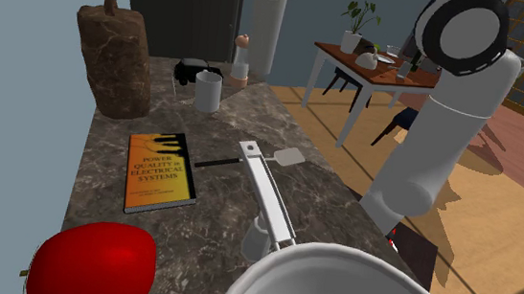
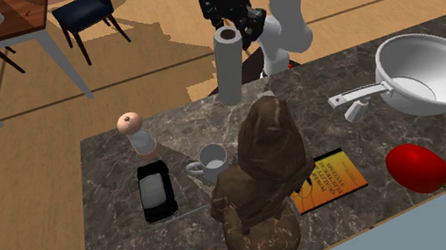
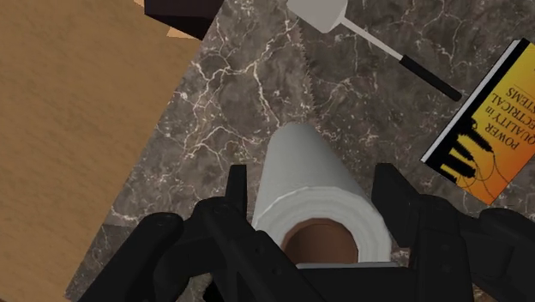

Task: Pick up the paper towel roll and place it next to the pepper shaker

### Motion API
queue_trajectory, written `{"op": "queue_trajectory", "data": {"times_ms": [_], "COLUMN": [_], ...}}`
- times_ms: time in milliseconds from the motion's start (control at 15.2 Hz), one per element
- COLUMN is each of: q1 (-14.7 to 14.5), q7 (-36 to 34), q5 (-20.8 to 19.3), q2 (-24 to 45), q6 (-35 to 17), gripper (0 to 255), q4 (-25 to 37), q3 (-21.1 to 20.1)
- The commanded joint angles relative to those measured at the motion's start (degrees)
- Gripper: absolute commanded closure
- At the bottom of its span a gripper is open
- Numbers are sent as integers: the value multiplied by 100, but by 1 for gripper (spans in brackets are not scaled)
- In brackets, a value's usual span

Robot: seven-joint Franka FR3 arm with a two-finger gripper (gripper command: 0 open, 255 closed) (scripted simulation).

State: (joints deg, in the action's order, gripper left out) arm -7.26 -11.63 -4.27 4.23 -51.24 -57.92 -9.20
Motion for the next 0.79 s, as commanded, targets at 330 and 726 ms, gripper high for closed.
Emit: {"op": "queue_trajectory", "data": {"times_ms": [330,726], "q1": [-561,-1063], "q7": [-1207,-2281], "q5": [284,481], "q2": [-240,-175], "q6": [31,47], "gripper": [255,255], "q4": [-244,-168], "q3": [-484,-945]}}
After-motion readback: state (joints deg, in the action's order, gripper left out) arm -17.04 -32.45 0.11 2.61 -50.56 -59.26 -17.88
